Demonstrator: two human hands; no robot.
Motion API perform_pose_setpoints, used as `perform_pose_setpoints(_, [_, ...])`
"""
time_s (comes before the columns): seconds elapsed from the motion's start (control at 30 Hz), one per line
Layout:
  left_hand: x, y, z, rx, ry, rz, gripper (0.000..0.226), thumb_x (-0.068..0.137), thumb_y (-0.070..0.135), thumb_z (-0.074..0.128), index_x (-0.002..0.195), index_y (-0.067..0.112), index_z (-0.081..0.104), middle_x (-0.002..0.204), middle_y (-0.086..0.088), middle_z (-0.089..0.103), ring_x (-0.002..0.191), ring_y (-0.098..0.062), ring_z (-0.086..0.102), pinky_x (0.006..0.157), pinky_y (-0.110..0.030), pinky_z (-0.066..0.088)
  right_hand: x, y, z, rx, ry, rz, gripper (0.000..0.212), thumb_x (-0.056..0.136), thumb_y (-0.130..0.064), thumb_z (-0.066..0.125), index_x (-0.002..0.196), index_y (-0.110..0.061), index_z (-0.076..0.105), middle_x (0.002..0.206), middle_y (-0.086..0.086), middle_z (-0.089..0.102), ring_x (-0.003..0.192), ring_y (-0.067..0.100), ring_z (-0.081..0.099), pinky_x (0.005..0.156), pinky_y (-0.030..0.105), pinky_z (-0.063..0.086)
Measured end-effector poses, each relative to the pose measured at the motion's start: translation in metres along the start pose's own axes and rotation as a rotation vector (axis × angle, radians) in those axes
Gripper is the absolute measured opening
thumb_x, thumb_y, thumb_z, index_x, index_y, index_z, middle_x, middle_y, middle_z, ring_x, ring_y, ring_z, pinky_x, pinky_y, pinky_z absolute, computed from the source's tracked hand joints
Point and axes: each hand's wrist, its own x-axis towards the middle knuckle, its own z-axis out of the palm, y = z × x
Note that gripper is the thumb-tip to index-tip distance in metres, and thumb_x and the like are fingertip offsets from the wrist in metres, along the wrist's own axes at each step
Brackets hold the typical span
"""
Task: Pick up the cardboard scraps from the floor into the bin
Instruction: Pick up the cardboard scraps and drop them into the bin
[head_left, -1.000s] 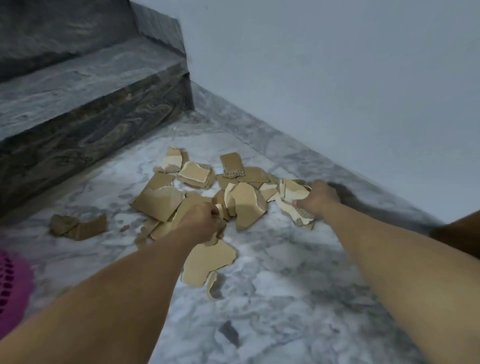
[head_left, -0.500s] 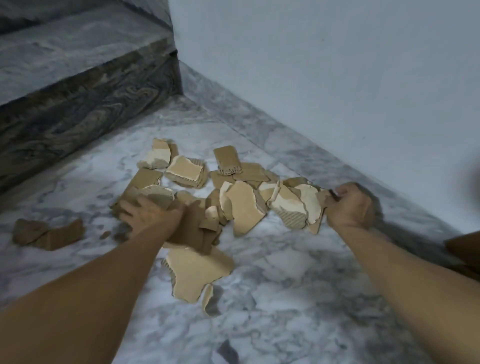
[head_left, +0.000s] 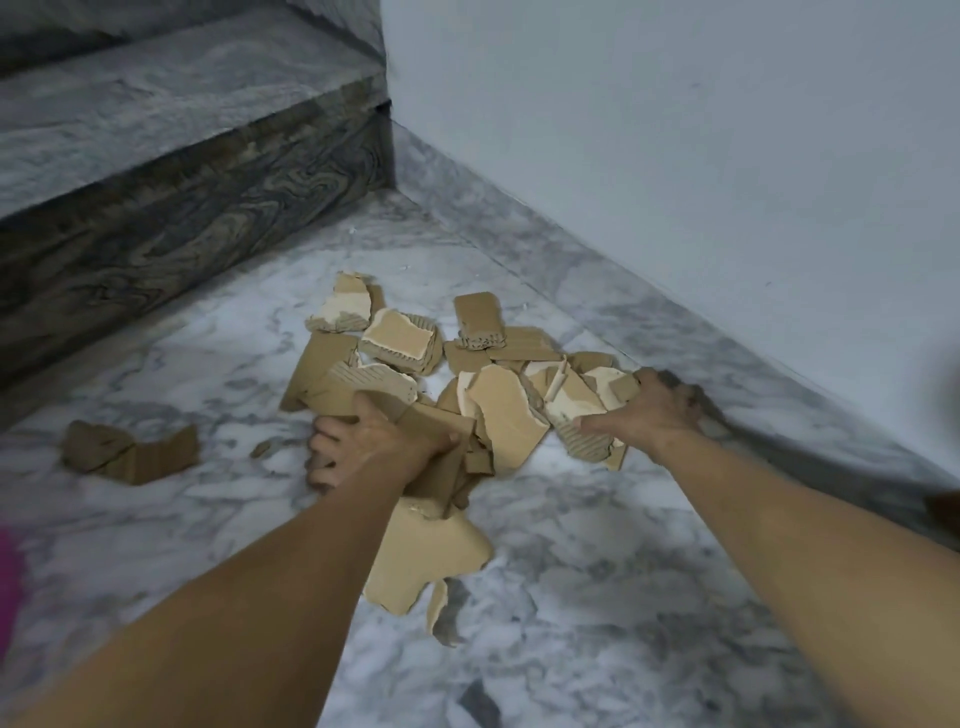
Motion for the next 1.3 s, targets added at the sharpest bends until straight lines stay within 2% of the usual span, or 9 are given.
perform_pose_setpoints(0.3, [0.014, -0.008, -0.017, -0.191, 0.033, 0.021, 0.141, 0.050, 0.033, 0.094, 0.148, 0.022, -0.006, 0.142, -0.021, 0.034, 0.133, -0.035, 0.033, 0.104, -0.047, 0.036, 0.018, -0.015, -0.016, 0.021, -0.141, -0.016, 0.109, 0.010, -0.045, 0.092, 0.106, -0.003, 0.060, 0.105, 0.013, 0.068, 0.094, 0.029, 0.067, 0.073, 0.037, 0.059])
perform_pose_setpoints(0.43, [0.032, -0.012, -0.015, -0.412, -0.052, -0.020, 0.114, 0.036, 0.034, 0.097, 0.127, 0.011, 0.032, 0.119, -0.010, 0.061, 0.112, -0.033, 0.058, 0.097, -0.048, 0.049, 0.015, -0.035, -0.029, 0.037, -0.255, -0.001, 0.073, 0.040, -0.025, 0.099, 0.093, 0.006, 0.060, 0.095, 0.010, 0.070, 0.084, 0.024, 0.066, 0.068, 0.033, 0.057])
perform_pose_setpoints(0.53, [0.042, -0.013, -0.016, -0.450, -0.149, -0.028, 0.098, 0.034, 0.032, 0.097, 0.118, 0.008, 0.054, 0.112, -0.009, 0.066, 0.102, -0.029, 0.064, 0.090, -0.044, 0.055, 0.018, -0.043, -0.041, 0.073, -0.340, 0.060, 0.052, 0.053, -0.009, 0.094, 0.095, 0.003, 0.066, 0.087, 0.016, 0.073, 0.080, 0.029, 0.071, 0.075, 0.047, 0.060])
perform_pose_setpoints(0.77, [0.049, -0.012, -0.025, -0.391, -0.191, 0.005, 0.075, 0.048, 0.023, 0.096, 0.111, 0.001, 0.061, 0.106, -0.013, 0.066, 0.095, -0.030, 0.065, 0.085, -0.043, 0.057, 0.024, -0.059, -0.085, -0.163, -0.223, -0.087, 0.021, 0.078, 0.005, 0.072, 0.099, 0.000, 0.069, 0.099, 0.024, 0.068, 0.080, 0.035, 0.070, 0.064, 0.042, 0.061])
perform_pose_setpoints(0.9, [0.048, -0.010, -0.030, -0.327, -0.194, 0.002, 0.075, 0.051, 0.025, 0.095, 0.113, 0.003, 0.059, 0.102, -0.012, 0.064, 0.091, -0.028, 0.064, 0.082, -0.038, 0.056, 0.014, -0.071, -0.077, -0.042, -0.282, -0.251, 0.044, 0.068, -0.012, 0.087, 0.106, -0.011, 0.067, 0.099, 0.010, 0.068, 0.076, 0.020, 0.064, 0.055, 0.021, 0.052])
perform_pose_setpoints(1.0, [0.048, -0.008, -0.032, -0.297, -0.206, 0.021, 0.071, 0.053, 0.026, 0.094, 0.111, 0.003, 0.061, 0.097, -0.009, 0.063, 0.086, -0.025, 0.062, 0.073, -0.032, 0.053, 0.013, -0.073, -0.053, -0.068, -0.351, -0.241, 0.099, 0.057, -0.028, 0.094, 0.141, -0.015, 0.042, 0.142, 0.012, 0.049, 0.122, 0.027, 0.053, 0.095, 0.033, 0.048])
perform_pose_setpoints(1.07, [0.049, -0.010, -0.031, -0.300, -0.204, 0.028, 0.067, 0.056, 0.027, 0.093, 0.109, 0.002, 0.061, 0.096, -0.009, 0.061, 0.084, -0.024, 0.060, 0.071, -0.031, 0.050, 0.011, -0.075, -0.040, -0.080, -0.372, -0.220, 0.120, 0.057, -0.029, 0.094, 0.152, -0.015, 0.022, 0.154, 0.009, 0.034, 0.134, 0.029, 0.042, 0.101, 0.037, 0.044])
perform_pose_setpoints(1.2, [0.053, -0.019, -0.027, -0.333, -0.203, 0.045, 0.067, 0.057, 0.028, 0.093, 0.108, 0.001, 0.059, 0.101, -0.009, 0.061, 0.090, -0.025, 0.060, 0.078, -0.033, 0.053, -0.004, -0.077, -0.019, -0.079, -0.413, -0.174, 0.109, 0.057, -0.026, 0.094, 0.143, -0.017, 0.029, 0.126, 0.003, 0.051, 0.098, 0.017, 0.056, 0.071, 0.030, 0.051])
perform_pose_setpoints(1.3, [0.054, -0.024, -0.024, -0.402, -0.217, 0.046, 0.071, 0.056, 0.025, 0.093, 0.112, 0.000, 0.058, 0.107, -0.011, 0.062, 0.096, -0.026, 0.061, 0.084, -0.035, 0.054, -0.009, -0.076, -0.011, 0.059, -0.460, -0.152, 0.070, 0.058, -0.015, 0.093, 0.111, -0.013, 0.047, 0.094, -0.001, 0.060, 0.081, 0.015, 0.059, 0.061, 0.026, 0.046])
